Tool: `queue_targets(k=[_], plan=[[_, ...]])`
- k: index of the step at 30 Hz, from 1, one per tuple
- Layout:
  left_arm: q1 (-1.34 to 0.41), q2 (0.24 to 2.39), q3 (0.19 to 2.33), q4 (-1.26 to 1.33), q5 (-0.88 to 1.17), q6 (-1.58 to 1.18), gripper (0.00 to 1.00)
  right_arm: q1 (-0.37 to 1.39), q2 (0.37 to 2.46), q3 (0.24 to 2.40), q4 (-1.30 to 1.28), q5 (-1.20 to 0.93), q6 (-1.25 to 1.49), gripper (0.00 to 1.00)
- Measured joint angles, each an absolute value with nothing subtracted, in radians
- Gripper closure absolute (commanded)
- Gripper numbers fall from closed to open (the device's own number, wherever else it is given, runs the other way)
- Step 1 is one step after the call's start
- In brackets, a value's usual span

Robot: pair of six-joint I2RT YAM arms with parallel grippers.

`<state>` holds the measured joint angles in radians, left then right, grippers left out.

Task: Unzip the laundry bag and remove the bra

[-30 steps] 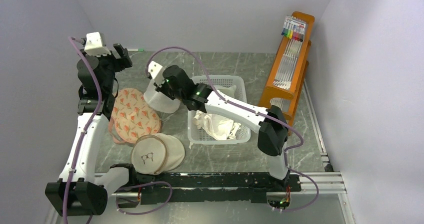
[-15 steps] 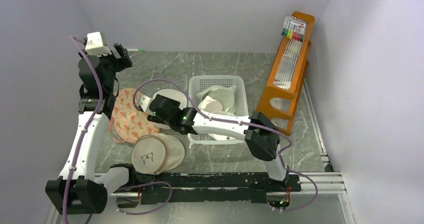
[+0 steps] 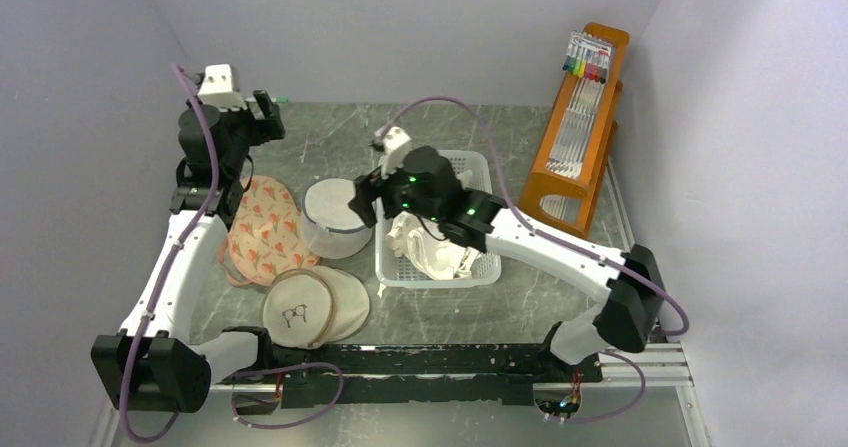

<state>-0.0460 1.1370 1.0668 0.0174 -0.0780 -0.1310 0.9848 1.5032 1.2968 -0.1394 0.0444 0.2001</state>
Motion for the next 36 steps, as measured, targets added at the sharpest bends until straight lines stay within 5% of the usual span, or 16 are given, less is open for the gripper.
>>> queue_targets(k=[11, 15, 27, 36], plan=[[-0.282, 1.138, 1.066, 0.011, -0.123, 0.006, 0.05, 0.973, 1.542, 0.986, 0.128, -0.255, 0.530, 0.34], [-0.338, 1.122, 1.064, -0.003, -0.142, 0.029, 0.05, 0.982, 1.572, 0.961, 0.186, -0.276, 0.562, 0.55], [-0.344, 0.934, 0.935, -0.079, 0.011, 0.015, 0.05, 0.795, 1.762, 1.114, 0.231, -0.228, 0.573, 0.53], [-0.355, 0.984, 0.926, -0.138, 0.028, 0.020, 0.05, 0.795, 1.850, 1.280, 0.196, -0.206, 0.472, 0.49]])
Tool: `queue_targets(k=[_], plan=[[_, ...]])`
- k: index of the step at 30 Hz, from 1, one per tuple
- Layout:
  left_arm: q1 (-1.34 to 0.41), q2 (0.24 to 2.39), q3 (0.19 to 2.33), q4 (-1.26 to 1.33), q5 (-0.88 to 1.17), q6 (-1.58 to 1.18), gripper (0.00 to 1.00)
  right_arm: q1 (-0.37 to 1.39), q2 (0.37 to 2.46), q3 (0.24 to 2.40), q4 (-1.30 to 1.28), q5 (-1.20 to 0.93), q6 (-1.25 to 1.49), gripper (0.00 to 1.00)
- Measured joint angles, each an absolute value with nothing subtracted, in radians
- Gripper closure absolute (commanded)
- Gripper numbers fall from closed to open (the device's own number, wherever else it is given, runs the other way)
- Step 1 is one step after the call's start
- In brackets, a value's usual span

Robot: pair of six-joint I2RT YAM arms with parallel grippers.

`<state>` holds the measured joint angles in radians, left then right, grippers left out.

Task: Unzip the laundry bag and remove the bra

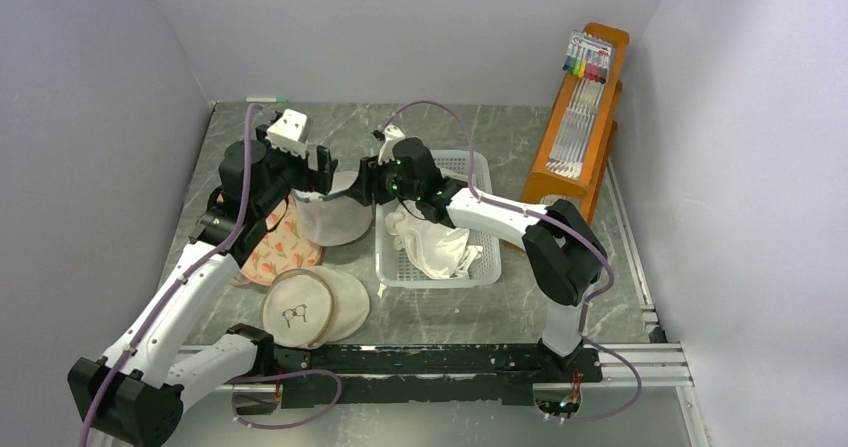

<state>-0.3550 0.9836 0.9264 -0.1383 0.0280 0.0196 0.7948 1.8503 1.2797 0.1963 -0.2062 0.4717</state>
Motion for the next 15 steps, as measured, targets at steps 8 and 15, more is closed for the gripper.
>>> queue_targets(k=[8, 15], plan=[[-0.358, 1.018, 0.935, -0.294, 0.027, -0.038, 0.15, 0.792, 1.829, 1.278, 0.113, -0.150, 0.355, 0.45], [-0.358, 1.025, 0.936, -0.427, 0.019, -0.028, 0.21, 0.787, 1.718, 1.198, 0.104, -0.166, 0.312, 0.42]])
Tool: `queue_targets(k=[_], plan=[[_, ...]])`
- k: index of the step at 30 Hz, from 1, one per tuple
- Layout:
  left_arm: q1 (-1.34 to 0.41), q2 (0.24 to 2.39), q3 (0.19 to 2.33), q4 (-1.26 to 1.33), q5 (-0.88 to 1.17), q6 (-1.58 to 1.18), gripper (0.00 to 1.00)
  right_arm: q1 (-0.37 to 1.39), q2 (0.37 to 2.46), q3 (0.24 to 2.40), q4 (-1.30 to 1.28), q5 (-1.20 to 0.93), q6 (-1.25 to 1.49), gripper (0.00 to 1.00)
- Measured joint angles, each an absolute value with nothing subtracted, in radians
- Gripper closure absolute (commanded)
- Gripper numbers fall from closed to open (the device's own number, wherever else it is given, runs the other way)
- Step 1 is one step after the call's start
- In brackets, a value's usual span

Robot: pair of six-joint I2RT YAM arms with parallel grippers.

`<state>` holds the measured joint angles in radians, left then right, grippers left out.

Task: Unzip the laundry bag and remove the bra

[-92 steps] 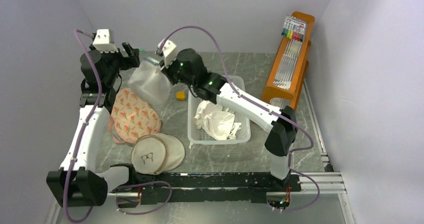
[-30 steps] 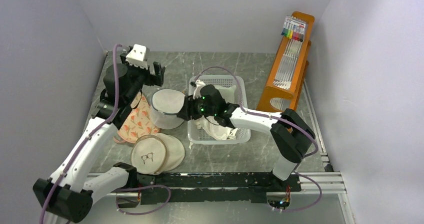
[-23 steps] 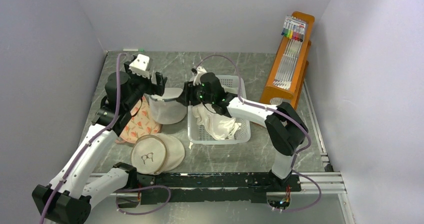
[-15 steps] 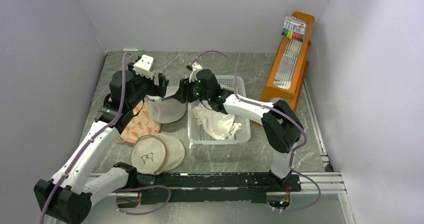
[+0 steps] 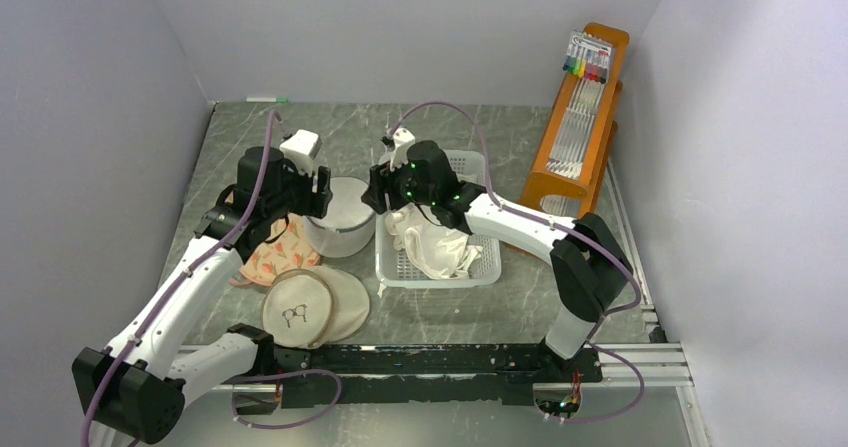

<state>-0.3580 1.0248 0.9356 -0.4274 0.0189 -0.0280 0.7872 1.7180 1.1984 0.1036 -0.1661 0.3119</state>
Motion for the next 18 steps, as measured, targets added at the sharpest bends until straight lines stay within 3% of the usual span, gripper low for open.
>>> queue_targets(k=[11, 18], plan=[[-0.358, 1.010, 0.855, -0.456, -0.007, -0.045, 0.29, 0.808, 1.663, 1.118, 0.133, -0.273, 0.315, 0.34], [-0.358, 1.058, 0.855, -0.464, -0.015, -0.057, 0.33, 0.916, 1.632, 1.030, 0.179, -0.301, 0.365, 0.32]])
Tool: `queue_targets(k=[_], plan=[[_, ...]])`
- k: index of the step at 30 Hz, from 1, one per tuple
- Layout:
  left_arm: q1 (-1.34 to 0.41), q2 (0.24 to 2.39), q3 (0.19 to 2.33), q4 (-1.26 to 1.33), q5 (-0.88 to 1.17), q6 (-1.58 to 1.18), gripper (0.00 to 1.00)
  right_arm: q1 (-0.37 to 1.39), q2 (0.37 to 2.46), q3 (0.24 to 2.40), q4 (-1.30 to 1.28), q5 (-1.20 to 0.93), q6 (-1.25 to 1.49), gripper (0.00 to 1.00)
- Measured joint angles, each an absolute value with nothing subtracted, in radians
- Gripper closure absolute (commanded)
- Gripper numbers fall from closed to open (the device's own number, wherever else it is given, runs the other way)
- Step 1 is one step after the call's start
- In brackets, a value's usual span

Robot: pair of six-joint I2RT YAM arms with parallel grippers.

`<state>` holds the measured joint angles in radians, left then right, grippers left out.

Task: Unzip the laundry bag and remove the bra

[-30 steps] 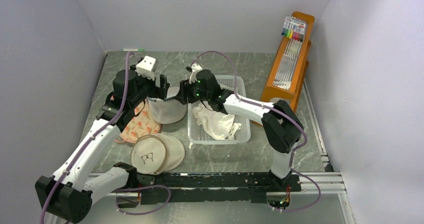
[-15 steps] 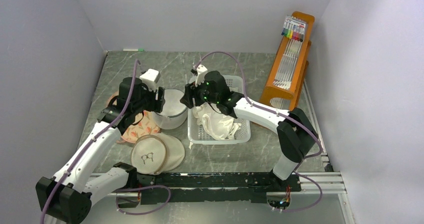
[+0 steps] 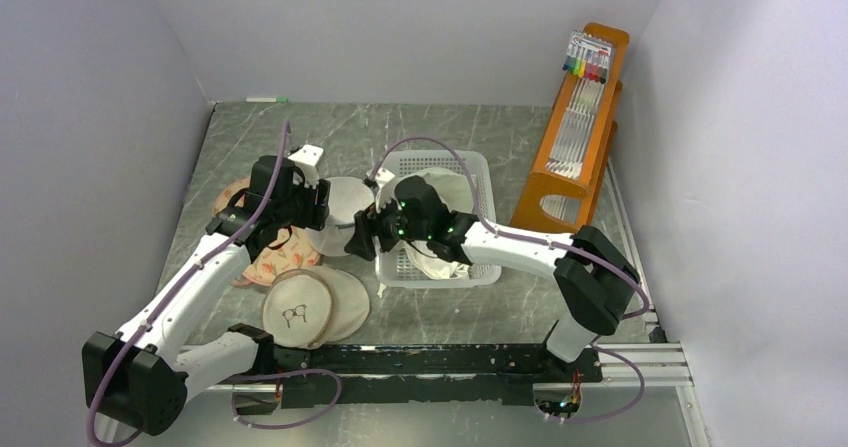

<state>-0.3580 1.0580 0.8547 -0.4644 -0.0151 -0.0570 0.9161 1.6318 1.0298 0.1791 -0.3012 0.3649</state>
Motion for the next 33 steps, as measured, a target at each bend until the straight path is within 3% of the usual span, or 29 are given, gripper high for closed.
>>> queue_targets(k=[2, 8, 18, 27, 33], plan=[[-0.358, 1.059, 0.855, -0.467, -0.016, -0.060, 0.33, 0.941, 1.631, 1.016, 0.180, -0.303, 0.370, 0.31], [-0.358, 1.055, 0.855, -0.469, -0.021, -0.061, 0.32, 0.942, 1.601, 1.018, 0.084, -0.192, 0.352, 0.10], [-0.360, 1.029, 0.855, -0.469, -0.023, -0.063, 0.30, 0.788, 1.568, 1.098, -0.076, 0.089, 0.344, 0.08], [-0.364, 0.998, 0.855, -0.469, -0.023, -0.064, 0.30, 0.674, 1.847, 1.387, -0.146, 0.280, 0.357, 0.12], [-0.364, 0.989, 0.855, -0.469, -0.023, -0.064, 0.29, 0.632, 1.957, 1.426, -0.149, 0.295, 0.352, 0.12]])
